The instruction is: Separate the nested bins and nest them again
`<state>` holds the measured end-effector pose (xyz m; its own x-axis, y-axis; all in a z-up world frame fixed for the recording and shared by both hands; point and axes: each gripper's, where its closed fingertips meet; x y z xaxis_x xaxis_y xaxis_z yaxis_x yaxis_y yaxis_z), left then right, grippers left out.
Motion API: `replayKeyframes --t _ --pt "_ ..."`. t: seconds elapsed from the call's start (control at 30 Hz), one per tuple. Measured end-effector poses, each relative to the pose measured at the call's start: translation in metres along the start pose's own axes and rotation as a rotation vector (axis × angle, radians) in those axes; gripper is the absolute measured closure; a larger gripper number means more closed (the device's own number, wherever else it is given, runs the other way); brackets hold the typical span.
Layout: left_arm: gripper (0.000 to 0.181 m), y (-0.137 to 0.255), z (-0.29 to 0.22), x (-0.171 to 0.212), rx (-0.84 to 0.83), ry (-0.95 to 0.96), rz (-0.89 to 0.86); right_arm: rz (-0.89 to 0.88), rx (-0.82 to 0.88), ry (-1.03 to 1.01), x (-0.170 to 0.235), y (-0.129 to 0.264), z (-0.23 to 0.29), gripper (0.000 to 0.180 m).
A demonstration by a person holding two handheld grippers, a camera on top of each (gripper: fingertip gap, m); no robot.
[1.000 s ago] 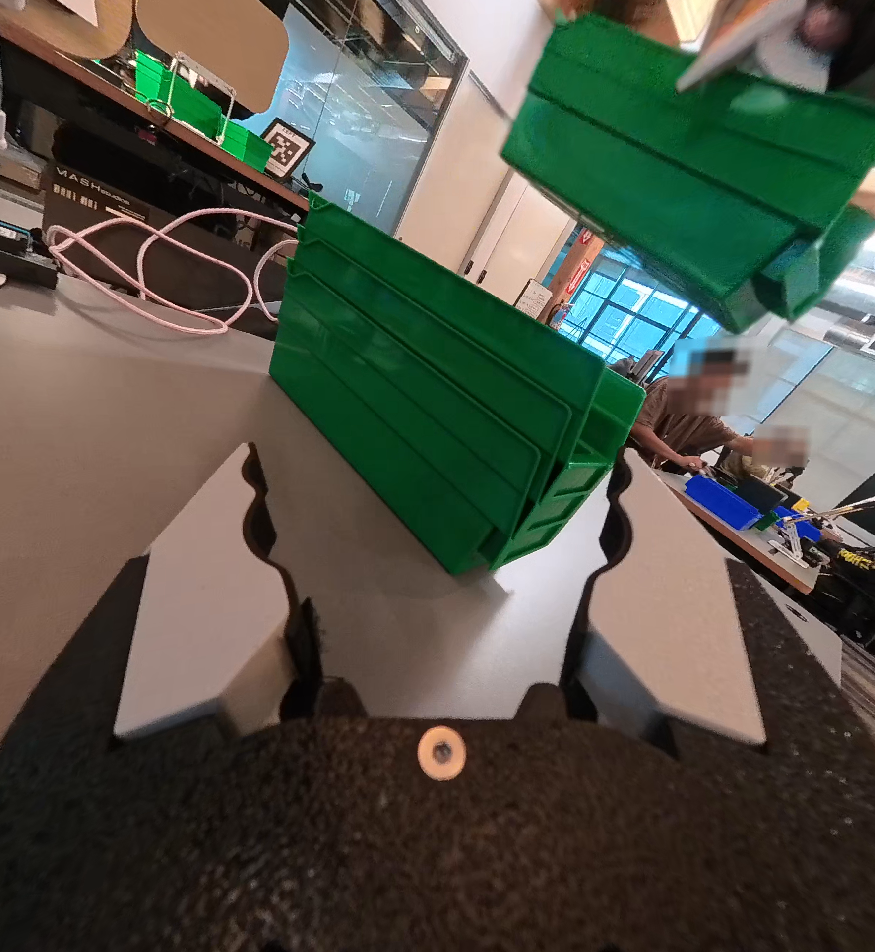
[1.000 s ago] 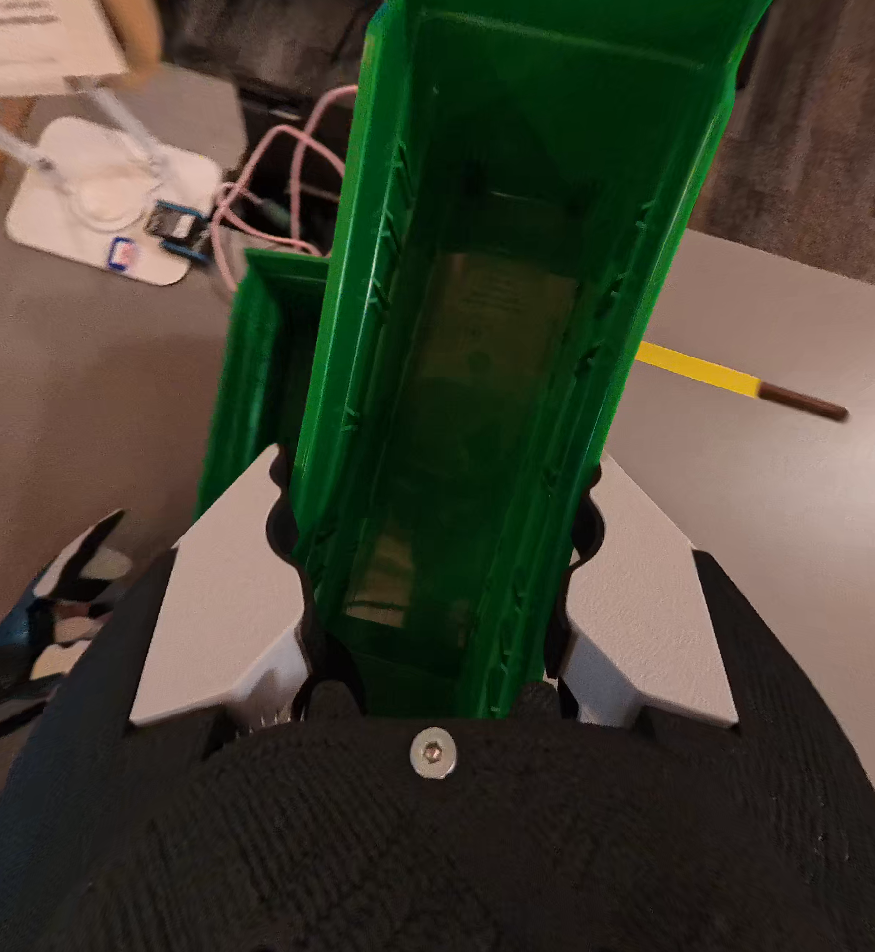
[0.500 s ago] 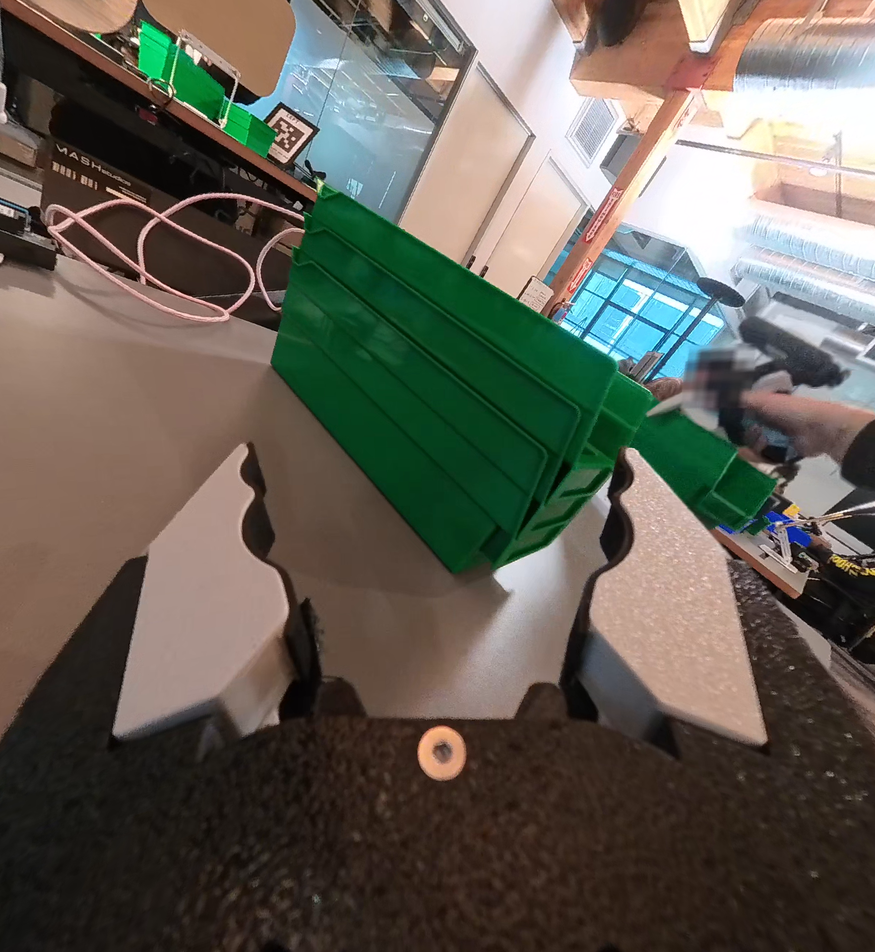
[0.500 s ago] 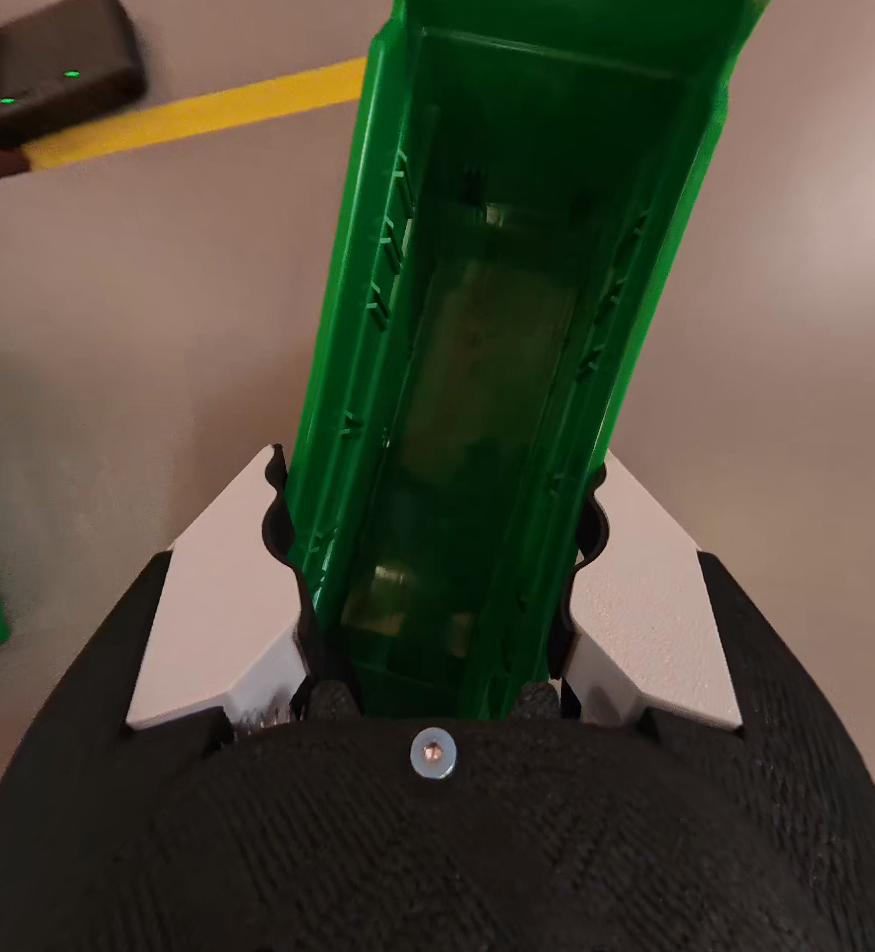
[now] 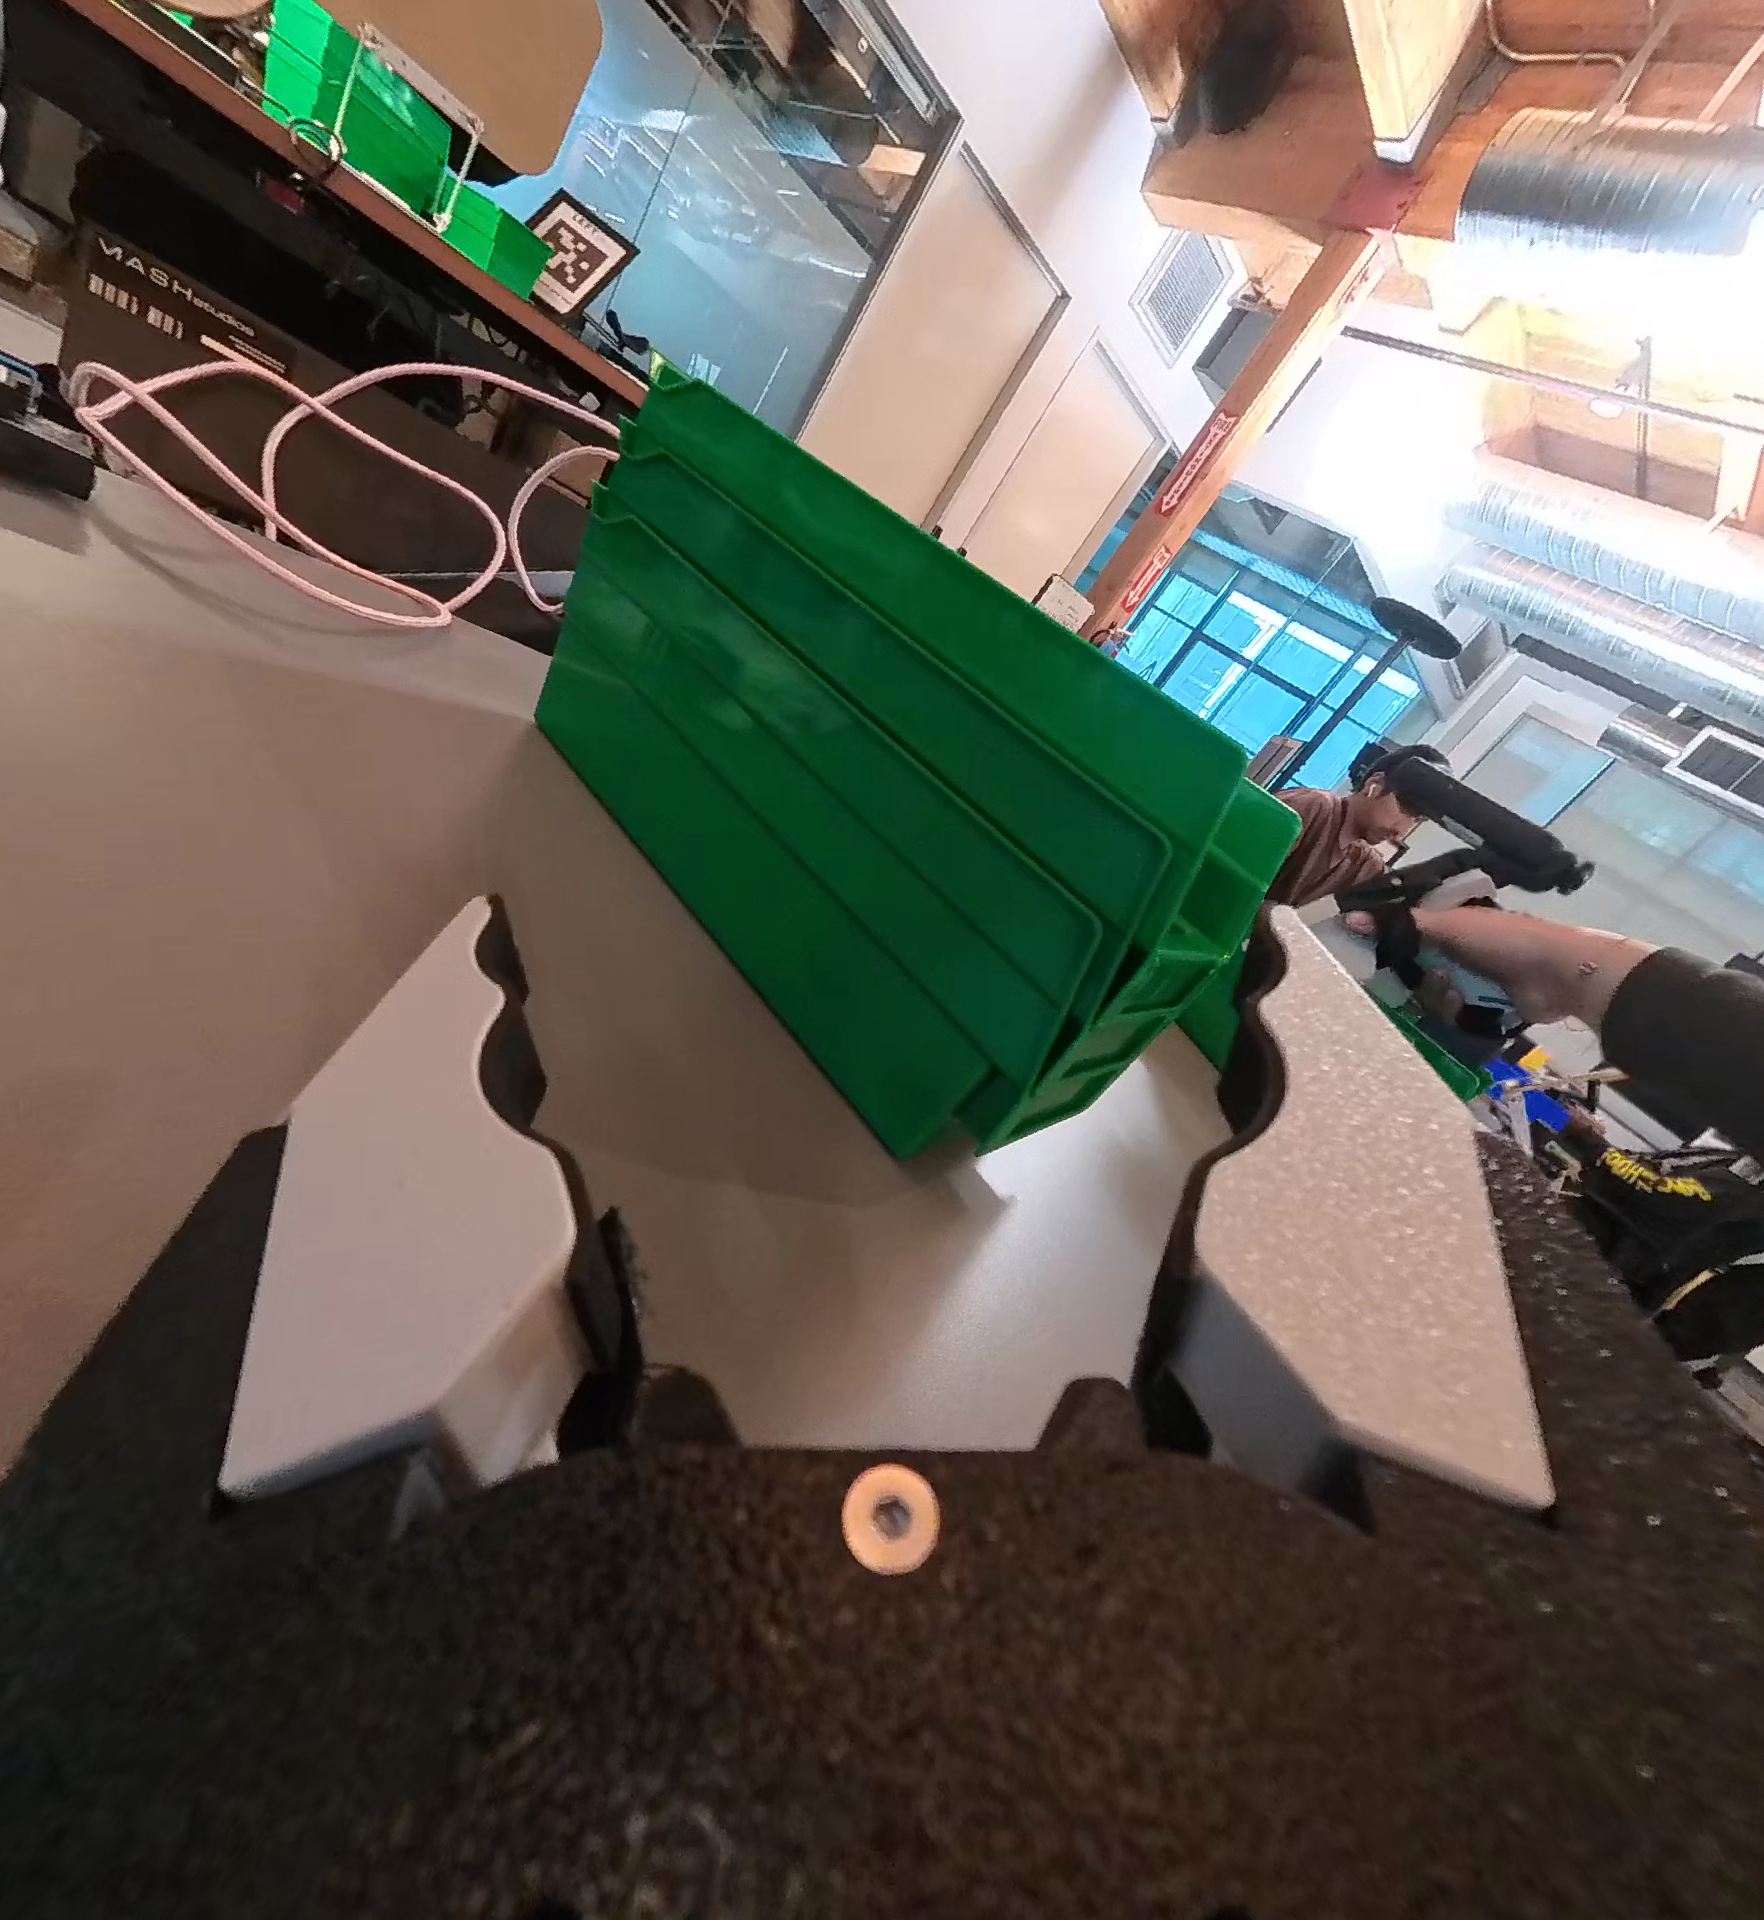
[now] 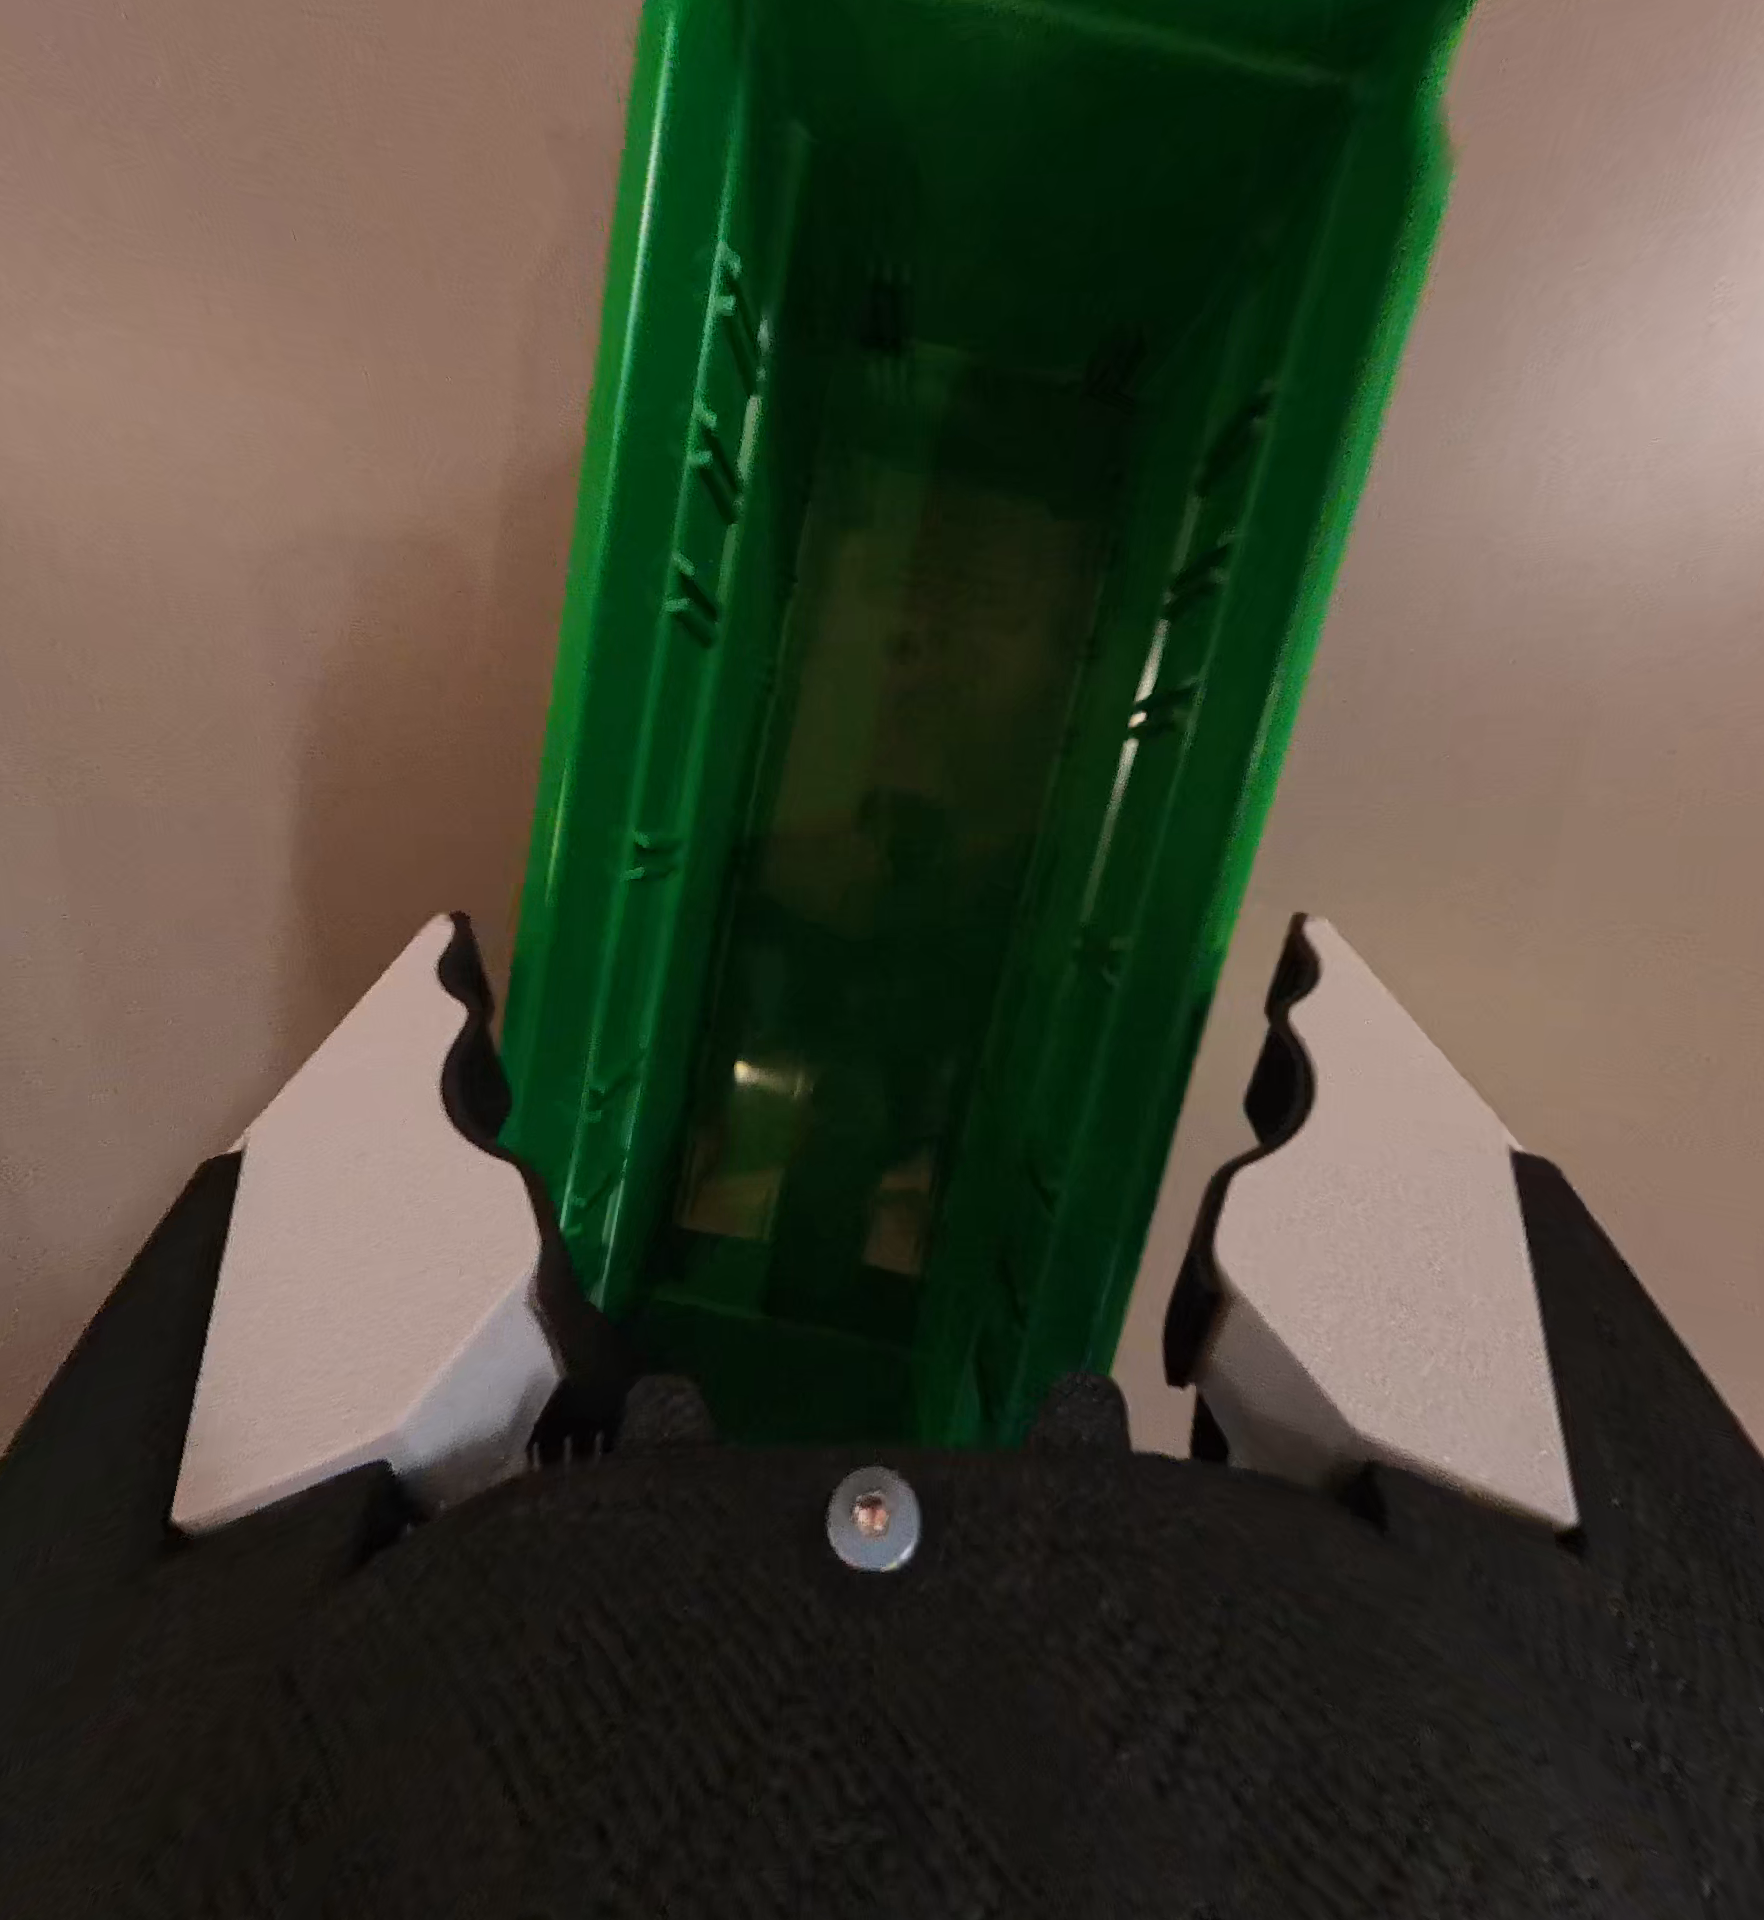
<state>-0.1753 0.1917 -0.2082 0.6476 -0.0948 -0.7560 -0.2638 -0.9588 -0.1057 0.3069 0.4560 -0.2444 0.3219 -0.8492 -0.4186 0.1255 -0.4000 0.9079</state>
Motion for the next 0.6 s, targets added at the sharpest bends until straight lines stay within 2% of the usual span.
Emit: replayKeyframes --t 0.13,0.2,0.3,0.4,0.47,0.5,0.6 --pt "0.048 0.000 0.002 0.000 -0.009 0.005 -0.003 -0.228 0.108 0.077 -0.060 0.043 0.015 0.036" --pt "0.047 -0.001 0.002 0.000 -0.009 0.012 0.004 -0.312 0.052 0.150 -0.088 0.067 0.058 0.039" --pt "0.046 -0.002 0.004 0.001 -0.006 0.038 0.013 -0.338 -0.140 0.245 -0.109 0.091 0.155 0.039" --pt "0.044 0.000 0.004 0.000 0.006 0.059 0.001 -0.286 -0.416 0.331 -0.103 0.109 0.268 0.039" --pt "0.044 0.001 0.004 -0.003 0.014 0.064 -0.015 -0.164 -0.605 0.389 -0.077 0.114 0.340 0.028" --pt "0.044 0.002 0.004 -0.004 0.017 0.069 -0.020 -0.120 -0.623 0.424 -0.068 0.110 0.365 0.023" --pt "0.043 0.003 0.003 -0.005 0.030 0.082 -0.025 -0.068 -0.469 0.531 -0.057 0.083 0.403 0.020"
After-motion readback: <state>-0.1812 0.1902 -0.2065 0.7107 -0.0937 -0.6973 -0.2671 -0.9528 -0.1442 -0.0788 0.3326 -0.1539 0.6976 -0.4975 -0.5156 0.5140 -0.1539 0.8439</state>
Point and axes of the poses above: each gripper's, where its closed fingertips meet, y back along the fingers, x out of its underside, z = x × y across the jaws, and after that the axes turned 7 degrees about y, right-handed
